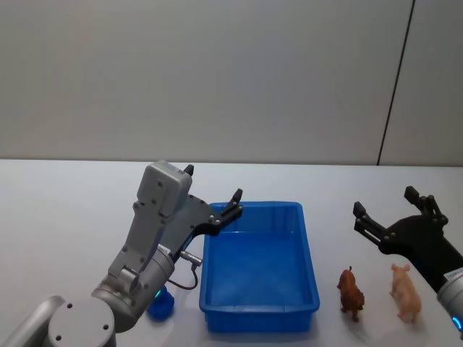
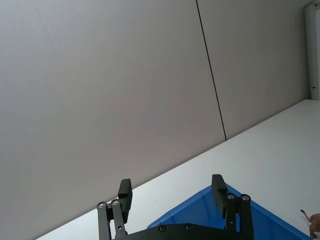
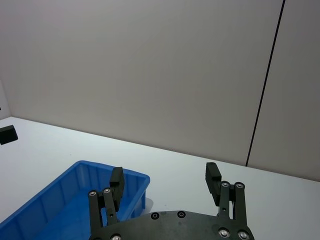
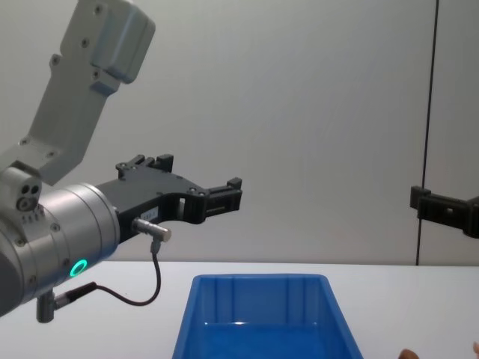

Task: Pick up the two dolls from the table and place them into the box.

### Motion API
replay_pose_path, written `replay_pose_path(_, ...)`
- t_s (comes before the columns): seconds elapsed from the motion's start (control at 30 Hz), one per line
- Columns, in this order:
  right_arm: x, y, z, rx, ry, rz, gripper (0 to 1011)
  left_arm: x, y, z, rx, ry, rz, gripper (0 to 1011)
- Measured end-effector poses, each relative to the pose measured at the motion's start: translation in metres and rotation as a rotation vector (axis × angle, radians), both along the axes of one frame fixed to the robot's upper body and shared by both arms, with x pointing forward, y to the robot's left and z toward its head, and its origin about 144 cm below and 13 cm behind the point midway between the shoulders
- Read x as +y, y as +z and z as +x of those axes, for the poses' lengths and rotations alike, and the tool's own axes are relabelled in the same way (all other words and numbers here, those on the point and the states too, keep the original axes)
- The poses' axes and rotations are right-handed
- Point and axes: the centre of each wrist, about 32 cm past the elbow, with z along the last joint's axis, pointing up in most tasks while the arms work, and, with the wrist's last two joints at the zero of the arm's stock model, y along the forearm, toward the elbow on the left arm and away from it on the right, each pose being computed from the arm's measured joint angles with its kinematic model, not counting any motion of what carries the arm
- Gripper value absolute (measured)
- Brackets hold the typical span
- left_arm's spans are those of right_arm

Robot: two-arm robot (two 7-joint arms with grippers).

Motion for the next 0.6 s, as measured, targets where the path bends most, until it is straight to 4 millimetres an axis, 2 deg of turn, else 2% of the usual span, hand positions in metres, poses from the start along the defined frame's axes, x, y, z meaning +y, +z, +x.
replay_pose_path(0.6, 0.0, 0.0, 0.0, 0.0, 0.0, 0.0, 1001, 0.0, 0.0, 0.0, 0.0, 0.0, 0.0, 1001)
